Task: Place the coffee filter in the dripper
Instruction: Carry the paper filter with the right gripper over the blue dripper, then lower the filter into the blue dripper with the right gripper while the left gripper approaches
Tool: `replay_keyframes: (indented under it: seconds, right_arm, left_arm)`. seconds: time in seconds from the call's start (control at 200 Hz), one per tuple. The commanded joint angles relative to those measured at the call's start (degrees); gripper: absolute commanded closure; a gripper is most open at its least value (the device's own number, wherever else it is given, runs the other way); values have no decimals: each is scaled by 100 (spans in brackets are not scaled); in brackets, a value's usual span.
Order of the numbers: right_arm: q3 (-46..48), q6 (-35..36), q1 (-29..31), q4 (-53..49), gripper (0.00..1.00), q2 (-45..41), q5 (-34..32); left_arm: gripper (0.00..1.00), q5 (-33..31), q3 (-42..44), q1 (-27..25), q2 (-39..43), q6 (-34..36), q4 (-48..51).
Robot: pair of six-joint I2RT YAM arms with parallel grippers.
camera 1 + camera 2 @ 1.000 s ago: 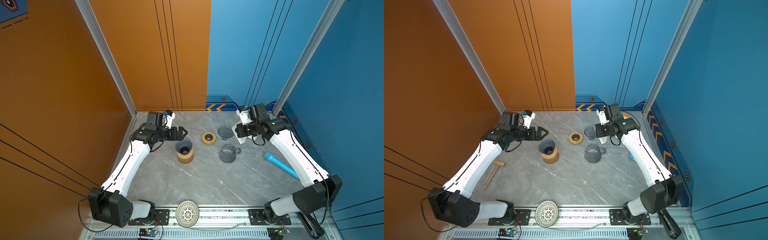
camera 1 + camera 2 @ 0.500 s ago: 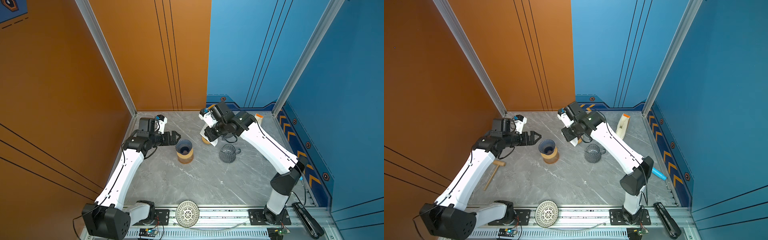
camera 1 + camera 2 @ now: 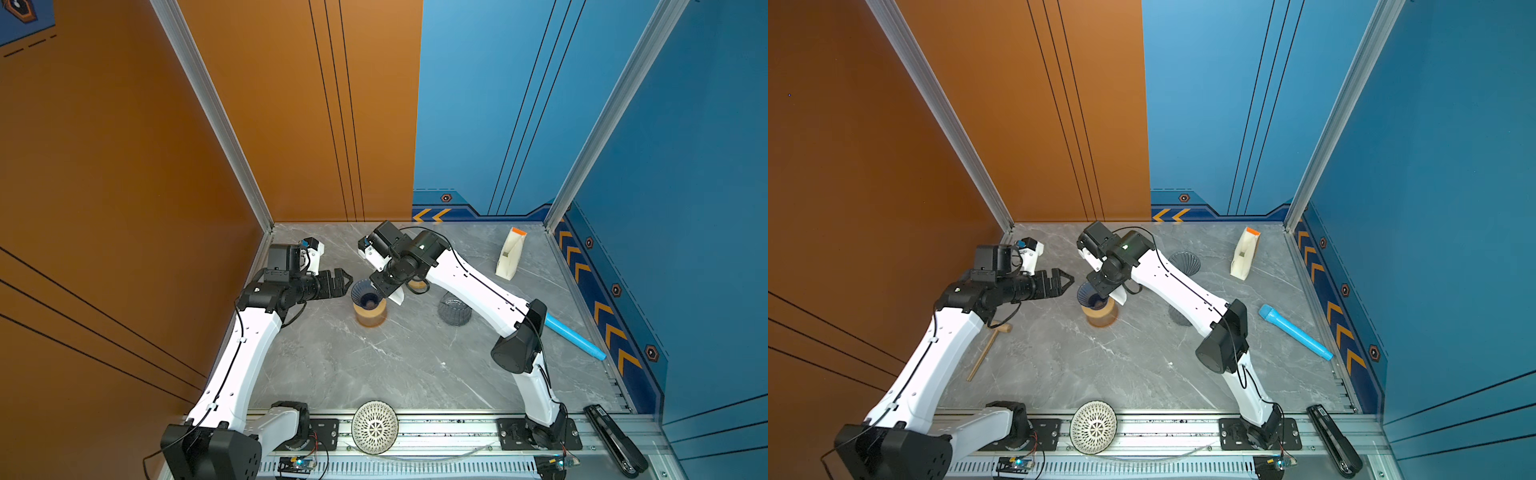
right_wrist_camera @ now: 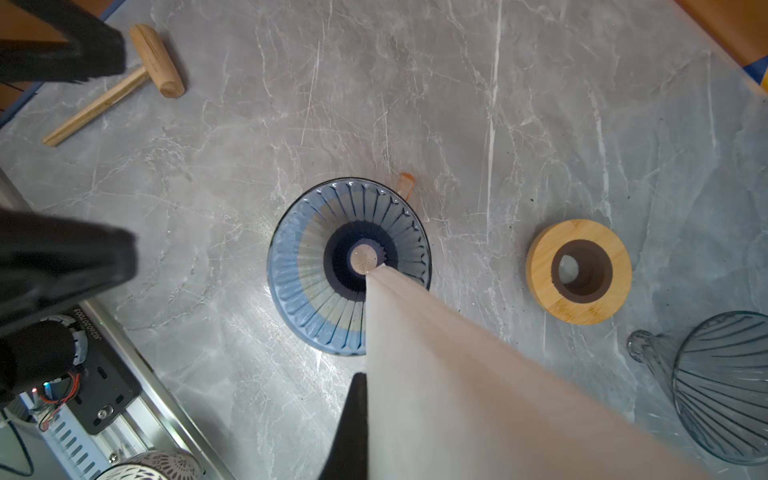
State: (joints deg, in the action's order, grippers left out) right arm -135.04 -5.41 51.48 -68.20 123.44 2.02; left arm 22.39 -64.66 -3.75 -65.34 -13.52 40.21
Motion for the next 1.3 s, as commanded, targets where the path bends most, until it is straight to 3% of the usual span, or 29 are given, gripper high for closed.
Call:
replay_keyframes:
  seconds: [0.0, 0.351, 0.481, 0.861, 1.197, 1.297]
  right_arm:
    - [-236, -231, 37, -237, 99, 185, -262]
    - [-600, -320, 220, -113, 88, 707, -135]
    - [-702, -434, 227, -19, 75, 791, 0]
    - [-708, -566, 230, 293, 69, 652, 438]
    - [-634, -622, 213, 492, 64, 428, 501]
    - [-514, -605, 222, 552, 64, 341, 371]
  left_arm:
    - [2, 134, 117, 43, 41, 24, 119]
    - [2, 221, 192, 41, 25, -2, 117]
    - [2, 215, 218, 41, 13, -10, 113]
    - [2, 208, 205, 41, -29, -113, 98]
    - [0, 421, 237, -58, -245, -837, -423]
    - [6, 337, 210, -145, -330, -970, -417]
